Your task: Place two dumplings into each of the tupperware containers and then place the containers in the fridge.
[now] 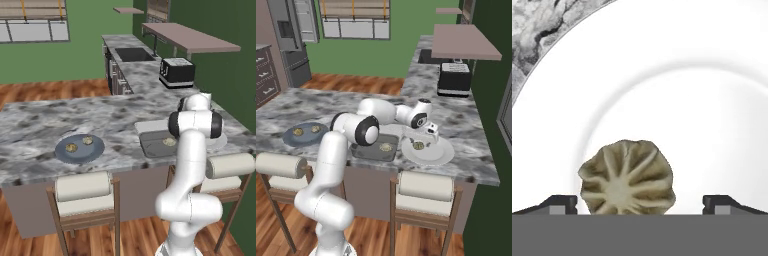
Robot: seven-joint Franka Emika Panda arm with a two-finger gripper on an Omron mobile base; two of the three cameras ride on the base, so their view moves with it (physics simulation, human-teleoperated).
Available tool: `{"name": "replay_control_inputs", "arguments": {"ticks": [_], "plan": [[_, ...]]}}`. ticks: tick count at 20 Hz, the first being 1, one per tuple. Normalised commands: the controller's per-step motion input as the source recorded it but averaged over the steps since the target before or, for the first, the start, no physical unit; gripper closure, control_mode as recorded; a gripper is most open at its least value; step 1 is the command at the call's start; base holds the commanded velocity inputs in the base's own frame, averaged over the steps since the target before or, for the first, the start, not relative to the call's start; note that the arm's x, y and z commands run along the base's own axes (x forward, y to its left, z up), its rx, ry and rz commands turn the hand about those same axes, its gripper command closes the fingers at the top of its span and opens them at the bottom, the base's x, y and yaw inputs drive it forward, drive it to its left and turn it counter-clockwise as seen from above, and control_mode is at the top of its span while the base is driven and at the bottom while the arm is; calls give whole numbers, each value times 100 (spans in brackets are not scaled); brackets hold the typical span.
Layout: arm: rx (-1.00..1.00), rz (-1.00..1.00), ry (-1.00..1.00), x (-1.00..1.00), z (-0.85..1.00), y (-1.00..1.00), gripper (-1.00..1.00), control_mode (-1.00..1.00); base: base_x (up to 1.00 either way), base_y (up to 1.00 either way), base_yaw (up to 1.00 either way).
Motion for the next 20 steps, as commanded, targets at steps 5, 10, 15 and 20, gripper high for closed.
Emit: {"name": "replay_control_inputs", "arguments": {"ticks": [5, 10, 15, 20], "plan": [[0, 0, 4, -2, -2, 16, -100, -100, 0, 0, 0], [0, 0, 0, 1, -9, -3, -100, -100, 0, 0, 0], [0, 0, 0, 10, -15, -19, -100, -100, 0, 0, 0], [0, 0, 0, 7, -30, -5, 100, -100, 0, 0, 0]]}}
